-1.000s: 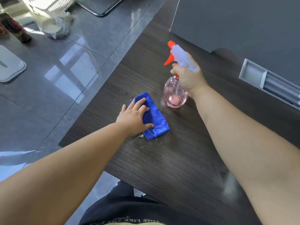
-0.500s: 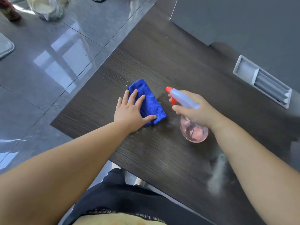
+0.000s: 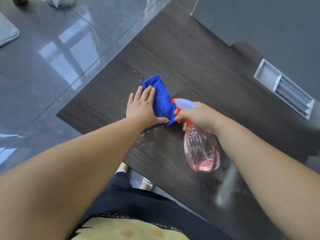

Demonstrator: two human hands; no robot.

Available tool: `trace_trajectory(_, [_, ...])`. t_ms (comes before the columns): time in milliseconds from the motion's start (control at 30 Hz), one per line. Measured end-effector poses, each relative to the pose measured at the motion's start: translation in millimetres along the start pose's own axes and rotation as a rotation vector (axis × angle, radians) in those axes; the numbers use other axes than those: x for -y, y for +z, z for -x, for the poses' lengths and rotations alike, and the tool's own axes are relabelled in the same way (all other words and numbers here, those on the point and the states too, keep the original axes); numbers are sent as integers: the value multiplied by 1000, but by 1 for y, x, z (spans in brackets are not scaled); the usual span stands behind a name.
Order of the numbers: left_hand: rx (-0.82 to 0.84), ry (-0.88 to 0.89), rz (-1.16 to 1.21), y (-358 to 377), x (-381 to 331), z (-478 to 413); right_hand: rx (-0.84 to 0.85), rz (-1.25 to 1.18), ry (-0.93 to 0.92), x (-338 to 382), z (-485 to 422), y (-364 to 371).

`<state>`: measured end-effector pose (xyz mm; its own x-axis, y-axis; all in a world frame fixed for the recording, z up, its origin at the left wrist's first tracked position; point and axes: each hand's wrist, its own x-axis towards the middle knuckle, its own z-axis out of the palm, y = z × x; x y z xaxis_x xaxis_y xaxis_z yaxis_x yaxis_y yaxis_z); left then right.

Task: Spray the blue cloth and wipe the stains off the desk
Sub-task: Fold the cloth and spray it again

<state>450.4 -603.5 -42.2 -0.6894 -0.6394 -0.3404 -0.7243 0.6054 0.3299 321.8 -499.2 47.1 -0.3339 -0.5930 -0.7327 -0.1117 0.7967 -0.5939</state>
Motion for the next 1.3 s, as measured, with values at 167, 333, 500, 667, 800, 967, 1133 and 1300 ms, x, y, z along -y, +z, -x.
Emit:
trace_trajectory(167, [8,-12,50,2,0,-2,26,60,58,7,-1,7])
trace_trajectory(333, [27,-7,39,-1,0,-1,2,119,94,3,0,7])
trace_trajectory(500, [145,-21,-29,-8,-4,-4,-43,146,120,-1,0,5])
trace_trajectory(667, [200,-35,-57,-11,-7,-6,-39,171,89,1,-2,2])
trace_trajectory(800, [198,-35,-62,-12,-7,-6,-49,192,65,9,-4,-1])
trace_trajectory(967, [182,-30,-61,-12,-7,-6,-3,169,43,23,-10,5])
trace_trajectory(1133, [156,-26,-53,-12,-5,-6,-12,193,64,33,-15,9])
trace_trajectory(1300, [147,-20,-65,-13,-5,-5,-32,200,78,35,-18,8])
